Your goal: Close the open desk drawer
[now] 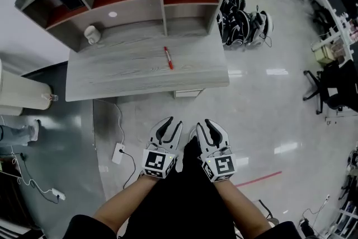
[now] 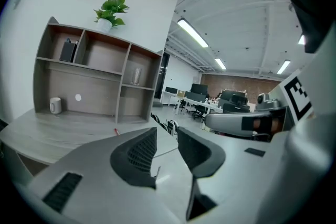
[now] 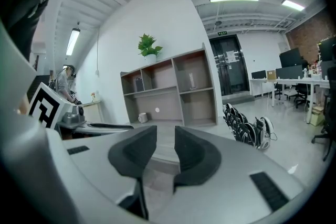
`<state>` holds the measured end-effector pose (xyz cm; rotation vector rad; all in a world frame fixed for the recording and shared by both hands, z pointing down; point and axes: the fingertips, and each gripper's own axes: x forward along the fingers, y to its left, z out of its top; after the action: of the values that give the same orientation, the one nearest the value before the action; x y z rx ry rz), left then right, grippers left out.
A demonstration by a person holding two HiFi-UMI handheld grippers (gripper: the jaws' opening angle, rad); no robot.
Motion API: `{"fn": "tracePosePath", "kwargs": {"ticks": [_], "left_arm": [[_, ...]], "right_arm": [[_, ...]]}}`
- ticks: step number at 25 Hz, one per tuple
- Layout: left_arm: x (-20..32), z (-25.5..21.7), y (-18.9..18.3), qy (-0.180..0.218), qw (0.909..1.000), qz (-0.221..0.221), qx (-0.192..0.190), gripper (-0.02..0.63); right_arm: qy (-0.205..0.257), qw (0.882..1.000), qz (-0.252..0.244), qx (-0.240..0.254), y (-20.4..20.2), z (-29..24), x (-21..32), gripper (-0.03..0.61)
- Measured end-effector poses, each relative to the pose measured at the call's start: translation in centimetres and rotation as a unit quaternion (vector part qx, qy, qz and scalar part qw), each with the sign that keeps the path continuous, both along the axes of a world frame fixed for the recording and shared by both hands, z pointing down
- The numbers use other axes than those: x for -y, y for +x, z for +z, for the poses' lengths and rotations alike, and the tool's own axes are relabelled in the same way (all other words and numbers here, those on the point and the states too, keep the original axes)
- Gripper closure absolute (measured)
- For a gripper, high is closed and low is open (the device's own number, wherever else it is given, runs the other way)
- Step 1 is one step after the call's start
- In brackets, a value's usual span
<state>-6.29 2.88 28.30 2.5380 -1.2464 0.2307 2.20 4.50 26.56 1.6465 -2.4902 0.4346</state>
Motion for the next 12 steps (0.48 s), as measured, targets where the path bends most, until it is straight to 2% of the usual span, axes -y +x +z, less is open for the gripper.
{"fn": "tracePosePath", "kwargs": {"ticks": [5,7,12], "left_arm": [[-1.0,-4.4,-1.0,0.03,0.9993,0.008,-0.019,0.483],[-1.1,-6.0,-1.6,0.042,0.9988,0.003,-0.023,0.517],[-1.2,-8.3,-3.0,0.041,0.9979,-0.021,-0.046,0.59]], "right_arm": [[0.032,0.999,0.005,0.014,-1.0,-4.5,-0.6,0.497],[0.047,0.999,-0.002,0.013,-1.5,-6.2,-0.9,0.512],[0.075,0.997,-0.015,0.01,-2.5,-9.2,-1.6,0.545]]}}
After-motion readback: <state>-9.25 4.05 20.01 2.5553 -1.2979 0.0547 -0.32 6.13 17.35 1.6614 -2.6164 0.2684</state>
